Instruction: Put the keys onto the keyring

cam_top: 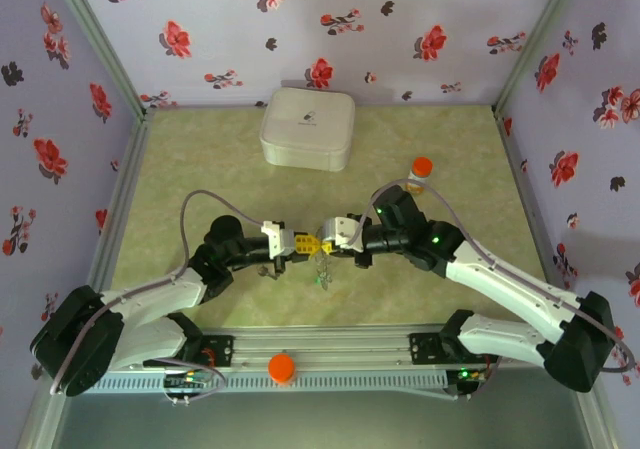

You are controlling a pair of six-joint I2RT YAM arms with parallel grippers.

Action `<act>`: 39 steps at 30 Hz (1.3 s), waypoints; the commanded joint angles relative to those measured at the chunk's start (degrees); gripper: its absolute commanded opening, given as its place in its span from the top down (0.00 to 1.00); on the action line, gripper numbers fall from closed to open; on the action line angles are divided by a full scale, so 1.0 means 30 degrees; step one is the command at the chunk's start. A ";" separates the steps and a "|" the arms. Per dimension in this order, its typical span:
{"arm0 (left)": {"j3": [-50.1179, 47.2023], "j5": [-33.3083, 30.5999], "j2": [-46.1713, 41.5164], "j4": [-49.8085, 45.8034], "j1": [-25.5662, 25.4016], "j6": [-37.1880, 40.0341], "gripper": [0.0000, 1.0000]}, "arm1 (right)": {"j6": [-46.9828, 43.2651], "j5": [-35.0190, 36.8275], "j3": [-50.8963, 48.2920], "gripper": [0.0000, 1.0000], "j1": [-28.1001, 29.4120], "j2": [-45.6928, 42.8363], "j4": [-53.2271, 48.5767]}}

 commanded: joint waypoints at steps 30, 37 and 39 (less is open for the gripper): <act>-0.2174 -2.2025 -0.4880 0.0783 0.4161 -0.3623 1.00 | 1.3486 0.8332 0.1965 0.40 0.2340 0.9460 0.7193; -0.2760 -2.2874 -0.6159 -0.0456 0.5049 -0.3995 1.00 | 1.2881 0.9991 0.4587 0.38 0.4352 1.4422 0.8124; -0.2973 -2.2971 -0.6442 -0.0555 0.5156 -0.4096 1.00 | 1.2878 1.0232 0.5611 0.37 0.4763 1.5639 0.8030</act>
